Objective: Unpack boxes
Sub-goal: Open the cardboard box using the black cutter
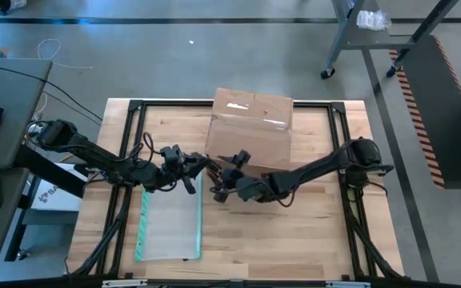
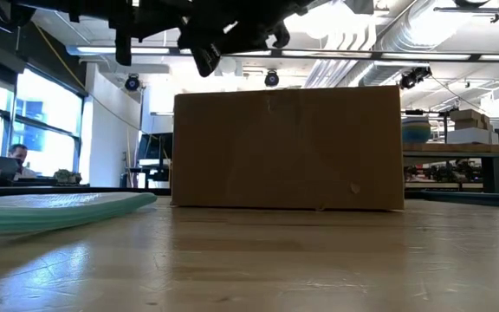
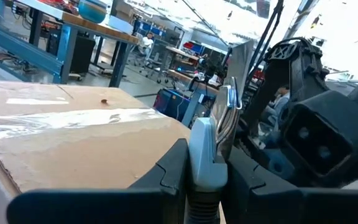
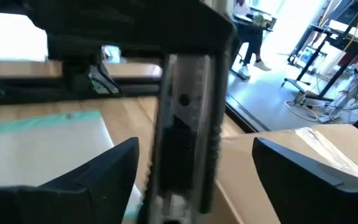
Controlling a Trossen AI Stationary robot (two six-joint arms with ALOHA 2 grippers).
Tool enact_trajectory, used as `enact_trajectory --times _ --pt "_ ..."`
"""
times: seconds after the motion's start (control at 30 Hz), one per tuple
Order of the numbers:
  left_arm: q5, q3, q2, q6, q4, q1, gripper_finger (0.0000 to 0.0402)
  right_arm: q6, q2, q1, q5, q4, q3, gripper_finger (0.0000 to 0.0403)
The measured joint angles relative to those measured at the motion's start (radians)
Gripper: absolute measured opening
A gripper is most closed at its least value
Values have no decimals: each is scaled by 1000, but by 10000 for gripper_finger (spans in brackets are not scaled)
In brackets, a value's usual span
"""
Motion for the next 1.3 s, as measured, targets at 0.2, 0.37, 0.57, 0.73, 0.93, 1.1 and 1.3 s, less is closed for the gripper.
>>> enact_trajectory --times 0.2,0.37,0.57,0.73,0.93,1.1,1.3 --pt "-4 0 0 1 1 0 42 21 14 -3 62 24 0 245" --pt "-9 1 0 1 1 0 42 37 14 -16 33 18 0 162" --pt "1 1 0 7 -5 0 53 30 8 -22 19 4 0 117" --pt "88 1 0 47 -2 -2 98 51 -41 3 63 -67 -1 116" --pt "167 1 0 52 -14 -3 153 216 -209 20 156 -379 0 116" --pt "257 1 12 19 -86 23 156 412 -391 41 34 -719 1 116" --pt "428 1 103 -55 -204 135 109 669 -561 72 -198 -1082 1 114"
